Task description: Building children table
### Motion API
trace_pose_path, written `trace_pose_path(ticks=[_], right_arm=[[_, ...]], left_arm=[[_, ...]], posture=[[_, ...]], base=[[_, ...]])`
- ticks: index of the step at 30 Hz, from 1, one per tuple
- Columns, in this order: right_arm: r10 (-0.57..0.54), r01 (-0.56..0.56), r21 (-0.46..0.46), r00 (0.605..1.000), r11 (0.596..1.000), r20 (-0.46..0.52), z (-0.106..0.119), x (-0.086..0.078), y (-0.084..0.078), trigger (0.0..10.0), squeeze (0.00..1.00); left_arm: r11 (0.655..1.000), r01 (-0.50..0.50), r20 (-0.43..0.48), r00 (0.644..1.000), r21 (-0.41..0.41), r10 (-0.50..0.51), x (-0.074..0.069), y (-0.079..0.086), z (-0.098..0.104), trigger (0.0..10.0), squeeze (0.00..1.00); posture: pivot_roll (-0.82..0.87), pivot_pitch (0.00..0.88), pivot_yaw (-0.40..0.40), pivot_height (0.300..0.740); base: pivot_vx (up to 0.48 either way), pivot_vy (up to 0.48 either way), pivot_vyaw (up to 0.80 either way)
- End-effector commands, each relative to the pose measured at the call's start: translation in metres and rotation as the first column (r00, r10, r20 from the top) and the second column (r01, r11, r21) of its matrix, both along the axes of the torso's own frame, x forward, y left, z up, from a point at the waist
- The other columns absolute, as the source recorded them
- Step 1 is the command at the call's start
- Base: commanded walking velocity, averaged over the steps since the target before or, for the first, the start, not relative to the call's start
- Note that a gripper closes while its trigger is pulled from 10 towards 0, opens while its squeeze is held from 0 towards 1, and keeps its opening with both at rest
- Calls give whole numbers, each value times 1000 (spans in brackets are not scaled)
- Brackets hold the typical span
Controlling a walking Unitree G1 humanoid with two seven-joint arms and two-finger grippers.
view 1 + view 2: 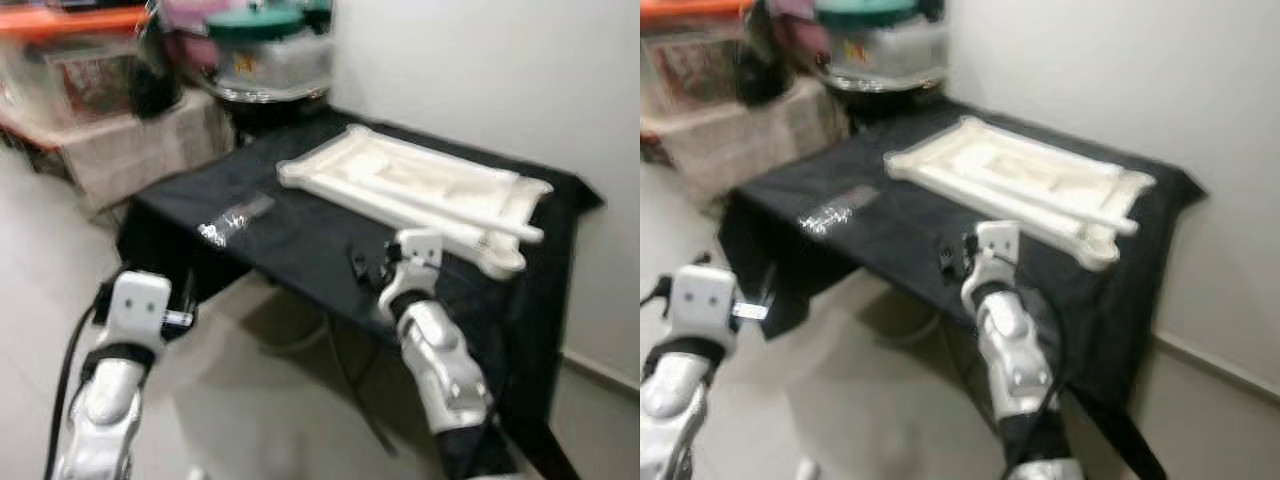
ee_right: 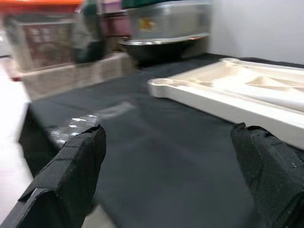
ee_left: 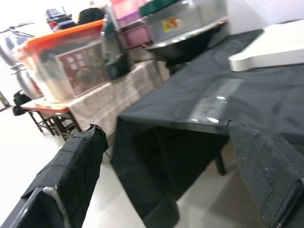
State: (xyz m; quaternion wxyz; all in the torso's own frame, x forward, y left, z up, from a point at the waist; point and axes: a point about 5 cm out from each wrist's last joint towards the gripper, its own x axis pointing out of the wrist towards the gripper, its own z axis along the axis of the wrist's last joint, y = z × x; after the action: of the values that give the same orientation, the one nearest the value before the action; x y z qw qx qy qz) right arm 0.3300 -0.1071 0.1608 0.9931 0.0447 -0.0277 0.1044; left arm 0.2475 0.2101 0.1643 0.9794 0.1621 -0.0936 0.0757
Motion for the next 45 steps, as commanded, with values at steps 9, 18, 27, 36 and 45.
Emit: trace_pose_path(ticks=[9,18,27,36,45], right_arm=[[-67,67,2,998,998,-21,-6,1,-13,10000,0],[-77,77,2,997,997,-20,-5,4,-14,10000,0],[-83,83,1,996,997,-23,-6,4,-15,10000,0],[-88,88,-6,996,996,-20,-6,5,-15,10000,0],[-88,88,-7,996,996,-19,-6,5,-13,10000,0]], left_arm=[[999,48,-16,999,13,-48,1,-9,-3,10000,0],[998,56,-22,998,32,-55,4,-11,-4,10000,0],[999,50,-22,999,20,-50,4,-10,-6,10000,0],[998,49,-35,998,24,-49,4,-9,-10,10000,0],[999,45,-54,998,8,-44,4,-8,-14,10000,0]], posture=[[3,0,-35,740],[1,0,-32,740],[-1,0,-32,740],[3,0,-34,740],[3,0,-30,740]], base=[[0,0,0],[0,-197,0],[0,-107,0],[0,0,0],[0,53,0]])
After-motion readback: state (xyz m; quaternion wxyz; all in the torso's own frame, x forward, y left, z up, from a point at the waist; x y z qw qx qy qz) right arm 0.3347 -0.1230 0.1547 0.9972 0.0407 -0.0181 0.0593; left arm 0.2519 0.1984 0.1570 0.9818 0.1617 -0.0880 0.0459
